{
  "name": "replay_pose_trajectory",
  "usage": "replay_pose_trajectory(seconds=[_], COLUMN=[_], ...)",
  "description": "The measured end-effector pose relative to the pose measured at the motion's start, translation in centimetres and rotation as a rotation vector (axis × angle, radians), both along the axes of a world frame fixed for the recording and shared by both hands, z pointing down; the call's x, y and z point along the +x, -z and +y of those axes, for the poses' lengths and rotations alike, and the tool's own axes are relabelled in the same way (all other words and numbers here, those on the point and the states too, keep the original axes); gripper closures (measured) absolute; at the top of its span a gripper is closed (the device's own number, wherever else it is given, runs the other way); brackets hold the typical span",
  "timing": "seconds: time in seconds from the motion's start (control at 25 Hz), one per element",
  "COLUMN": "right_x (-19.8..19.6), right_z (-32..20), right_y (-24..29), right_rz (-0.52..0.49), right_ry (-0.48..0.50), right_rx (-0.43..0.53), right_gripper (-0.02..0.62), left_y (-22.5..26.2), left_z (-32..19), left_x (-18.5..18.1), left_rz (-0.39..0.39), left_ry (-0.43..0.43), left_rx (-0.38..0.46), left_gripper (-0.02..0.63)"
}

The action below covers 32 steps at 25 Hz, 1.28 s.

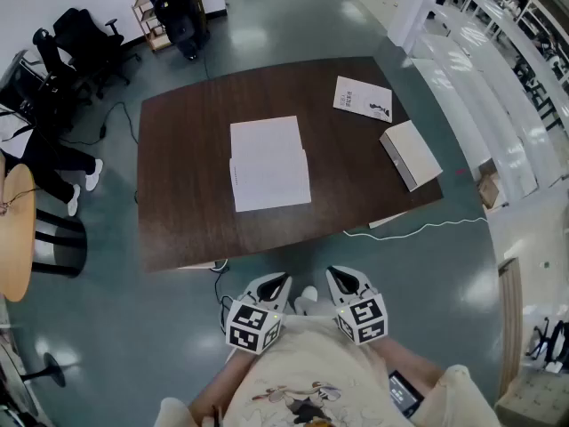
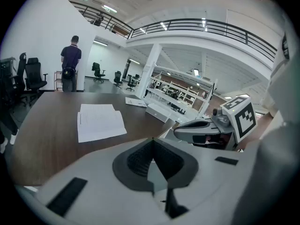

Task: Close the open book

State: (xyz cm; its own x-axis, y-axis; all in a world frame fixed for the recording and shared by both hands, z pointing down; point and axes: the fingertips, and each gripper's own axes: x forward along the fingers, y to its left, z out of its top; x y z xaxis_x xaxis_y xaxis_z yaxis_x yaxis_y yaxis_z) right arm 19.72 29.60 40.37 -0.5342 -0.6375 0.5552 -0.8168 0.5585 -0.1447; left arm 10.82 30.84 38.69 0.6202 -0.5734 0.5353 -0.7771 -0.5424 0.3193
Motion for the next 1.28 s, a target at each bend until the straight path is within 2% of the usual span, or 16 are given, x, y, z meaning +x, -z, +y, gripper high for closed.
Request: replay_pose_trajectory(seconds=[0.2,0.44,0.64,0.76,0.92,1.0,1.08,1.28], right_x=[1.4,2.2,2.2,2.6,3.4,3.8,4.1,4.3], right_z=[1.5,2.3,2.4,2.8,2.4,2.3,2.0,-1.5], right_y=[0.0,-1.2,-0.9,-1.2,-2.0,-2.2,-2.0,-2.2], right_rz=[-0.013,-0.034,-0.08,-0.103,-0.104,-0.097,-0.092,-0.094], right_ry=[0.0,0.003,0.019,0.031,0.027,0.016,0.005,-0.061], right_rx=[-0.016,-0.045,-0.05,-0.063,-0.062,-0.066,-0.064,-0.07], right_gripper=[0.591,0.591,0.589,0.588,0.588,0.589,0.589,0.589], left_y=[-0.1,-1.4,-1.7,-2.3,-3.0,-3.6,-4.3,-7.4], left_z=[2.2,2.6,1.9,1.1,-1.8,-3.5,-5.4,-12.1], left_x=[1.3,1.7,1.0,-0.8,-4.8,-6.6,-8.6,-13.2], left_rz=[0.013,0.006,0.036,0.096,0.231,0.283,0.305,0.29], left_ry=[0.004,0.022,0.035,0.091,0.204,0.246,0.271,0.303], left_rx=[-0.033,-0.082,-0.098,-0.132,-0.179,-0.209,-0.237,-0.264], left_gripper=[0.6,0.6,0.6,0.564,0.492,0.485,0.477,0.471])
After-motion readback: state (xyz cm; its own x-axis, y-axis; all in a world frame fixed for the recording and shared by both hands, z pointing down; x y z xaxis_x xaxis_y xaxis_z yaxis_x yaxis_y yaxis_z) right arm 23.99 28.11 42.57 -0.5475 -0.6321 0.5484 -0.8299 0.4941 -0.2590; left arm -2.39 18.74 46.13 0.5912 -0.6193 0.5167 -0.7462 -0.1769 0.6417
